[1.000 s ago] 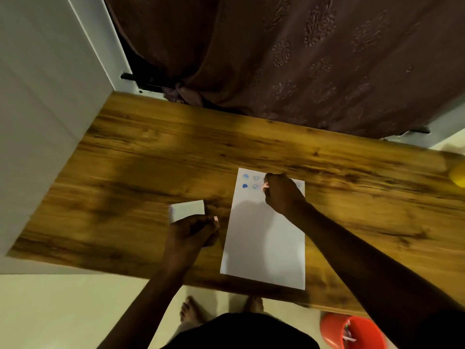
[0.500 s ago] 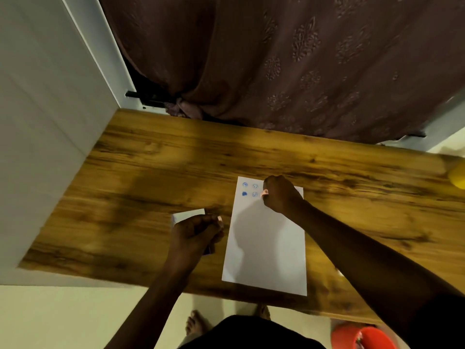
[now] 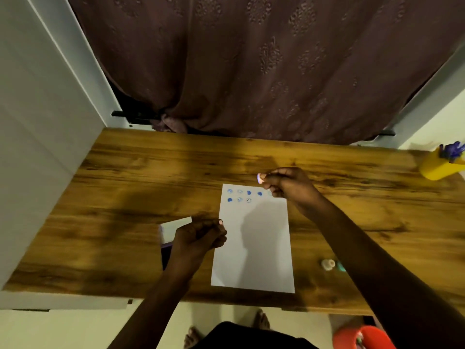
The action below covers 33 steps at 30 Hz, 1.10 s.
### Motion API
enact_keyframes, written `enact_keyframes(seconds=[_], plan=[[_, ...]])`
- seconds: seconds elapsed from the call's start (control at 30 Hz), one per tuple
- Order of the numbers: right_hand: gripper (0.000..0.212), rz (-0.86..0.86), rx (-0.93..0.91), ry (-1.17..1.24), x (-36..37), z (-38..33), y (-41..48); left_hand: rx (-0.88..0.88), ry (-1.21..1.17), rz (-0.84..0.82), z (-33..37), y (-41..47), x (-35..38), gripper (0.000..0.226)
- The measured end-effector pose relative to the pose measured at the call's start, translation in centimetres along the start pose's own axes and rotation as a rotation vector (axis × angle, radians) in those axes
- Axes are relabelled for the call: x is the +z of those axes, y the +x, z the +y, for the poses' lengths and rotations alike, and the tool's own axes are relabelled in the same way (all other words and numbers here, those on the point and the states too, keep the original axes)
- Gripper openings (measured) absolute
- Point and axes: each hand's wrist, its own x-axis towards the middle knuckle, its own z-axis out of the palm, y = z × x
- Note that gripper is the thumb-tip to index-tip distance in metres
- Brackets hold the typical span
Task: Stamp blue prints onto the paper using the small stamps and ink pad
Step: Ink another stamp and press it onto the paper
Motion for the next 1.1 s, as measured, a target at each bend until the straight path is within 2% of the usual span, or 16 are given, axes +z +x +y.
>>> enact_keyframes(seconds=[0.17, 0.23, 0.37, 0.47, 0.7, 0.83, 0.9, 1.0, 1.1], plan=[[0.021, -0.122, -0.042, 0.129, -0.4, 1.4, -6.4, 0.007, -0.039, -0.103, 0.4, 0.4, 2.3, 0.019], [0.019, -0.136, -0.071, 0.095, -0.2, 2.2, -8.6, 0.027, -0.033, -0.153, 0.7, 0.5, 3.2, 0.018], [0.020, -0.127, -0.120, 0.008, 0.4, 3.6, -11.0, 0.070, -0.011, -0.259, 1.4, 0.0, 4.9, 0.034], [0.019, -0.111, -0.159, -0.010, 0.3, 4.3, -11.4, 0.065, 0.036, -0.275, 1.5, -0.1, 5.8, 0.026], [0.019, -0.105, -0.226, -0.046, -1.0, 5.6, -11.5, 0.084, 0.105, -0.302, 1.2, -0.1, 6.9, 0.034], [0.021, -0.128, -0.217, -0.066, -1.7, 6.3, -11.9, 0.093, 0.145, -0.313, 0.8, -0.2, 7.4, 0.026], [0.021, -0.134, -0.184, -0.090, -2.1, 6.7, -12.1, 0.105, 0.151, -0.337, 0.5, -0.4, 7.6, 0.027], [0.033, -0.138, -0.104, -0.089, -2.5, 7.0, -12.4, 0.102, 0.173, -0.341, -0.1, -0.2, 8.0, 0.026], [0.031, -0.128, -0.071, -0.068, -3.4, 7.0, -12.7, 0.123, 0.183, -0.359, -0.2, -0.2, 9.0, 0.032]])
